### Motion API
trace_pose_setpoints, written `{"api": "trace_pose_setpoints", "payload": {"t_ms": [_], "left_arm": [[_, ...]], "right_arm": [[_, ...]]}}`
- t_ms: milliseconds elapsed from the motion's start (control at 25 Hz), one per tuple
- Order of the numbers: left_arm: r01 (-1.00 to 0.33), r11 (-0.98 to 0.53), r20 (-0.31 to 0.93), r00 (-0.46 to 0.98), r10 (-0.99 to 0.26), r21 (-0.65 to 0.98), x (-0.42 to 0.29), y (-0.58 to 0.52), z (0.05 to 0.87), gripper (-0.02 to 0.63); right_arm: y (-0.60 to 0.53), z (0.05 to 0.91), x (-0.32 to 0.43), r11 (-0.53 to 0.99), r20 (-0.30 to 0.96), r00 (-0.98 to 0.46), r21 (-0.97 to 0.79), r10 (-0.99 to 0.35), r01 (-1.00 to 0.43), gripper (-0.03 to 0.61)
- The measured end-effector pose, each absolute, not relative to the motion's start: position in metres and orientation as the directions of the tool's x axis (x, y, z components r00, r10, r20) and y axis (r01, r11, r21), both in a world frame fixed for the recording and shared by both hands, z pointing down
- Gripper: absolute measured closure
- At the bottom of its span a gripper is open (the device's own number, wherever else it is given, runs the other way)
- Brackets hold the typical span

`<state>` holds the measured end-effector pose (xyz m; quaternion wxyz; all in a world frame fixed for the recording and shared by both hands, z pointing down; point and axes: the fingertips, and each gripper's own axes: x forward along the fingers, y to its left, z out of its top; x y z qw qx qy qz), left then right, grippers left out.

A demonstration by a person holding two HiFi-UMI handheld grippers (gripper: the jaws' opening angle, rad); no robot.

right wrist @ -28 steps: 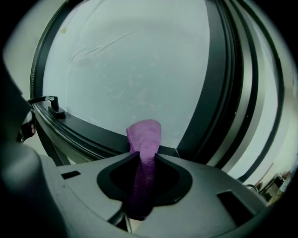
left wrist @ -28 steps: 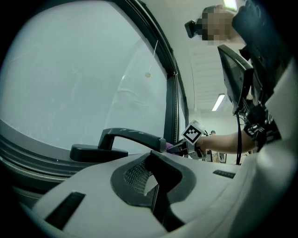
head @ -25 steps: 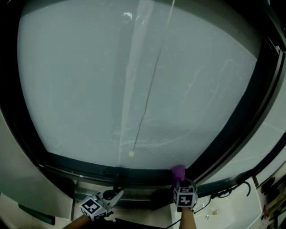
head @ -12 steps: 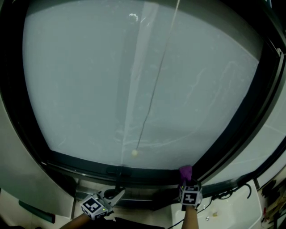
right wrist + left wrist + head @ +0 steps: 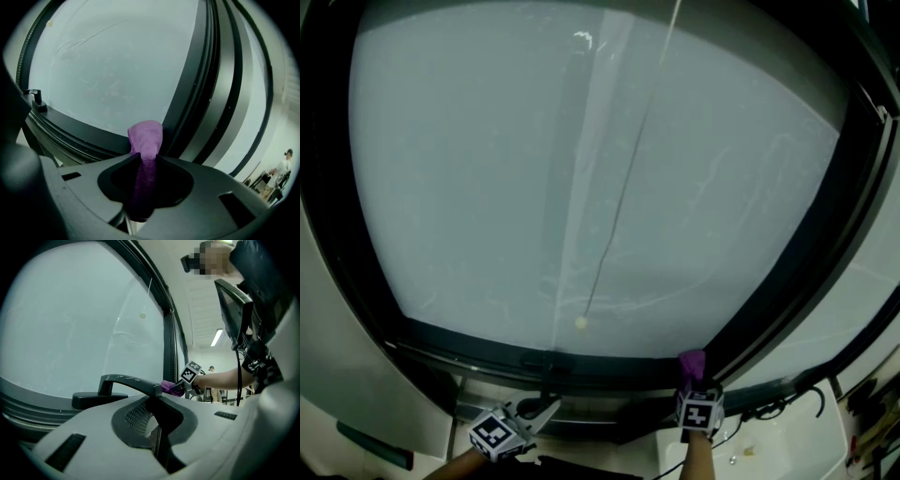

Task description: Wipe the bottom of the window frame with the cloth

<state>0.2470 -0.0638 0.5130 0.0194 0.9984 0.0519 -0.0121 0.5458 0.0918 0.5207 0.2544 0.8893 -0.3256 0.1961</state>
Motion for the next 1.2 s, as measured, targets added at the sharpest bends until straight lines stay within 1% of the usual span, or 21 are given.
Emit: {"api": "trace_pose_setpoints", "payload": {"t_ms": [440, 600, 680, 880, 1080, 1200], "left_arm": [[0.131, -0.99, -0.008, 0.991, 0.131, 0.046, 0.246, -0.064, 0.514, 0.609], [0.146, -0.988, -0.008, 0.989, 0.146, 0.045, 0.245, -0.063, 0.516, 0.609], [0.157, -0.987, -0.01, 0.988, 0.156, 0.044, 0.244, -0.062, 0.517, 0.609], [0.178, -0.981, -0.015, 0.984, 0.178, 0.078, 0.235, -0.058, 0.517, 0.609], [0.2, -0.977, -0.026, 0.98, 0.198, 0.08, 0.235, -0.055, 0.512, 0.609], [0.182, -0.98, -0.046, 0.983, 0.178, 0.085, 0.237, -0.056, 0.509, 0.609]], "right_arm": [[0.11, 0.525, 0.549, -0.692, 0.494, 0.757, 0.36, -0.427, -0.626, 0.491], [0.119, 0.538, 0.537, -0.707, 0.518, 0.743, 0.324, -0.423, -0.629, 0.492], [0.126, 0.538, 0.527, -0.73, 0.504, 0.74, 0.275, -0.445, -0.626, 0.492], [0.14, 0.523, 0.498, -0.76, 0.33, 0.732, 0.061, -0.596, -0.647, 0.492], [0.158, 0.499, 0.46, -0.768, 0.142, 0.755, -0.077, -0.64, -0.636, 0.492], [0.163, 0.498, 0.422, -0.761, 0.072, 0.758, -0.07, -0.649, -0.645, 0.492]]}}
